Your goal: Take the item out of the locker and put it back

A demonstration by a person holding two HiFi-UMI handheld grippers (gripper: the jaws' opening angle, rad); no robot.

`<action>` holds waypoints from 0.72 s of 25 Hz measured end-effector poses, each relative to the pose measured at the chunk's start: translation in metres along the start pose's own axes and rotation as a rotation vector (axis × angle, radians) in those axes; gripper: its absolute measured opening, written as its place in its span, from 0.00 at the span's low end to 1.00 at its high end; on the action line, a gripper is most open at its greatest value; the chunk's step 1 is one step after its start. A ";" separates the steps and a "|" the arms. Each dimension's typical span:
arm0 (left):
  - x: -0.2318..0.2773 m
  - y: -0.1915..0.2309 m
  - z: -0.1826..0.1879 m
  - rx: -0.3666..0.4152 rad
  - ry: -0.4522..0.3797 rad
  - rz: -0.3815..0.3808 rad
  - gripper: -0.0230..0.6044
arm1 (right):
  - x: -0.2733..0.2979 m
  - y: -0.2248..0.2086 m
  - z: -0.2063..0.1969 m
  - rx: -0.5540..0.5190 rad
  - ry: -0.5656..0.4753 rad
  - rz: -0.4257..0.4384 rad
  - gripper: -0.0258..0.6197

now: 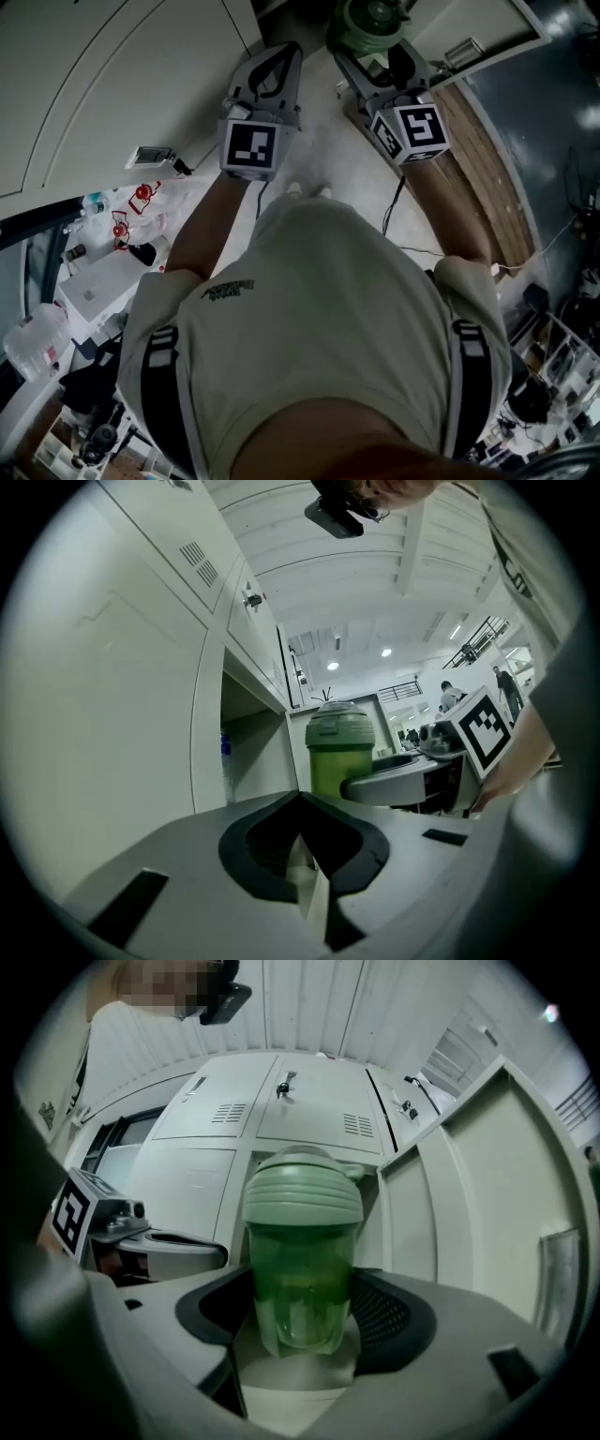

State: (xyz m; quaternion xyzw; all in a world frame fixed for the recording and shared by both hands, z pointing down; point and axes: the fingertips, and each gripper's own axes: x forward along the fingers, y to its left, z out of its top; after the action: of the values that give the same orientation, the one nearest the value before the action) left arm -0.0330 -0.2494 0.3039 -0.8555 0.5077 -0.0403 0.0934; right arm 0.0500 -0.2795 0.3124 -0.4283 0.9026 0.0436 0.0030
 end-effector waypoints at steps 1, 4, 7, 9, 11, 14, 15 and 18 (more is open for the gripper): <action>0.002 0.000 -0.003 -0.005 0.005 0.000 0.06 | 0.006 -0.001 -0.004 0.003 0.006 0.000 0.56; 0.011 0.002 -0.014 -0.023 0.023 0.003 0.06 | 0.024 -0.003 -0.019 0.007 0.027 0.003 0.56; 0.017 0.005 -0.024 -0.028 0.038 0.014 0.06 | 0.039 -0.007 -0.034 0.007 0.051 0.004 0.56; 0.020 0.006 -0.032 -0.032 0.052 0.022 0.06 | 0.047 -0.009 -0.046 0.013 0.070 0.007 0.56; 0.022 0.007 -0.040 -0.046 0.064 0.030 0.06 | 0.054 -0.010 -0.059 0.017 0.088 0.009 0.56; 0.025 0.006 -0.053 -0.055 0.081 0.032 0.06 | 0.063 -0.012 -0.078 0.016 0.111 0.008 0.56; 0.026 0.006 -0.058 -0.056 0.086 0.032 0.06 | 0.066 -0.012 -0.085 0.016 0.118 0.008 0.56; 0.028 0.005 -0.070 -0.064 0.098 0.033 0.06 | 0.073 -0.013 -0.105 0.012 0.142 0.008 0.56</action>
State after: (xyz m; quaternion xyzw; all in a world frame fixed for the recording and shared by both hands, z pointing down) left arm -0.0356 -0.2844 0.3709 -0.8464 0.5269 -0.0645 0.0418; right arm 0.0172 -0.3531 0.4126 -0.4268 0.9024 0.0074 -0.0587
